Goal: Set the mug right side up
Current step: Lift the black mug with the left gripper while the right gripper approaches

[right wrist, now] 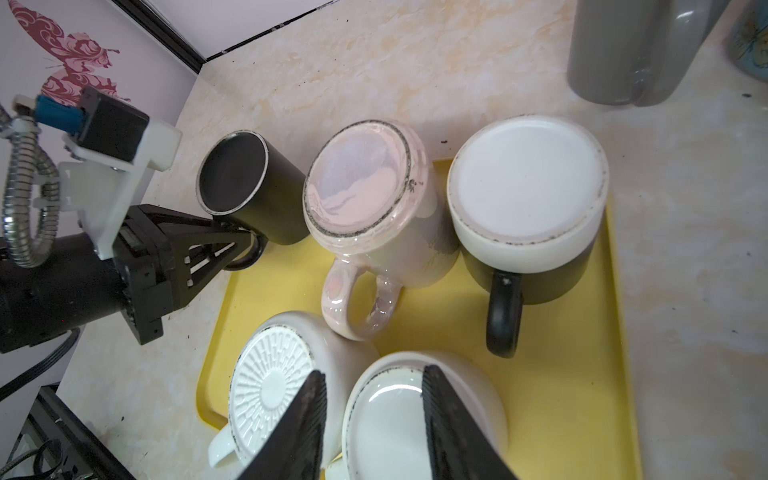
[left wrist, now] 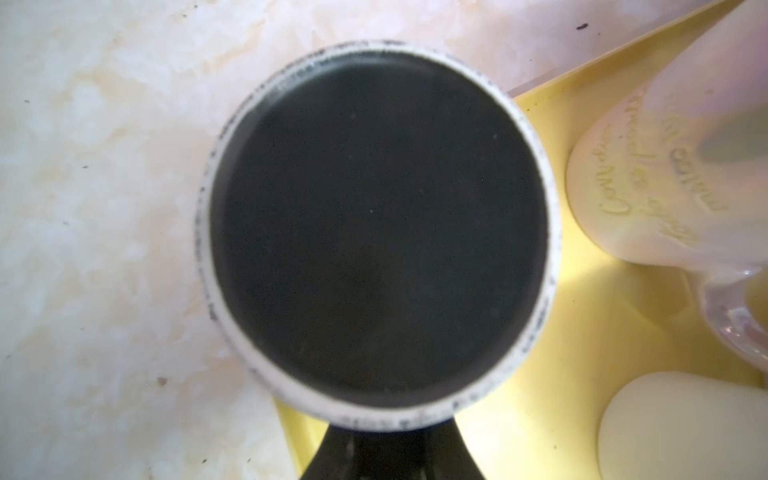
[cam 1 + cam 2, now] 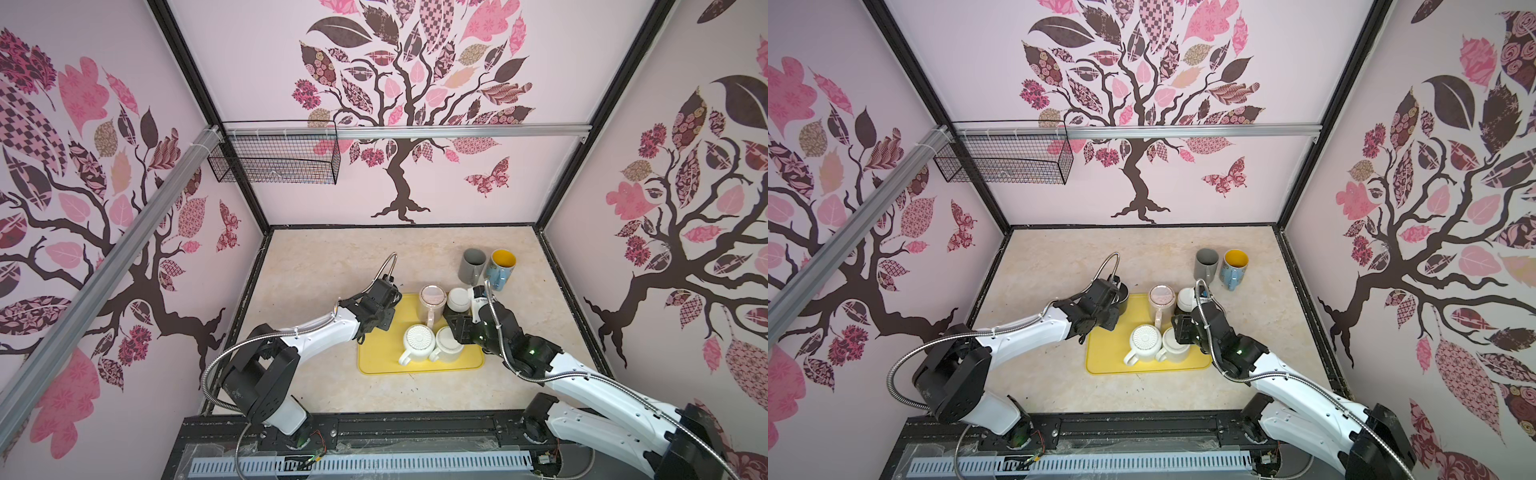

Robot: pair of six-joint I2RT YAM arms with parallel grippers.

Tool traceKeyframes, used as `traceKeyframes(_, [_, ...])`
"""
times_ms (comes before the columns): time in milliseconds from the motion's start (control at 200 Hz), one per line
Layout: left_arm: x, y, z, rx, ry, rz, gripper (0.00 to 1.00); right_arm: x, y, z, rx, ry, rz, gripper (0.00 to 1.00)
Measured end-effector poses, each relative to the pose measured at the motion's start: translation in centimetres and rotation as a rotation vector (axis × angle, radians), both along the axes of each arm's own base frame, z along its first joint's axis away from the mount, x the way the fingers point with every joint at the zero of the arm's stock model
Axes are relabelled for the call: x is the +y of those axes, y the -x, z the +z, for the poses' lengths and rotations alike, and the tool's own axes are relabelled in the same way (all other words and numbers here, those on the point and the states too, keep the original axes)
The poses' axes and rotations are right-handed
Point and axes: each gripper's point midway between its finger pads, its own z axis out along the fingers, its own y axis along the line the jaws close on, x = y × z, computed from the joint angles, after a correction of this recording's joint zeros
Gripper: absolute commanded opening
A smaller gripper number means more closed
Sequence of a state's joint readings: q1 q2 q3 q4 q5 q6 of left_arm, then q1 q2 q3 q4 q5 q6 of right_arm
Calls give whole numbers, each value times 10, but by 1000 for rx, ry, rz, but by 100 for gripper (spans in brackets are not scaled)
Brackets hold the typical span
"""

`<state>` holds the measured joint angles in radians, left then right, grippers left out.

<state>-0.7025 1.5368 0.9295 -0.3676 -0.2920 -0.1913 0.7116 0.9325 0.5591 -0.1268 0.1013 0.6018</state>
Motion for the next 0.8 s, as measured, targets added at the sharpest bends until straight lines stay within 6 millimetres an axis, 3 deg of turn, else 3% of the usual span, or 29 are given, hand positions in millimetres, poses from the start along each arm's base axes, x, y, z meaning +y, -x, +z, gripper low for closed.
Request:
traceKeyframes(230, [-1,11,27,-59,-26,-21,0,13,-4,19,-37,-62,35,43])
traceKeyframes(365, [-10,22,54,-70,88,-54,0,26,-3,30,-48,-135,76,43])
traceKeyframes(645, [-4,27,175,-226,586,-41,0,47,3,54,-76,-302,158,43])
traceKeyframes(800, [-13,39,221,-265,860,-102,0,55,7,68,-87,-368,198,43])
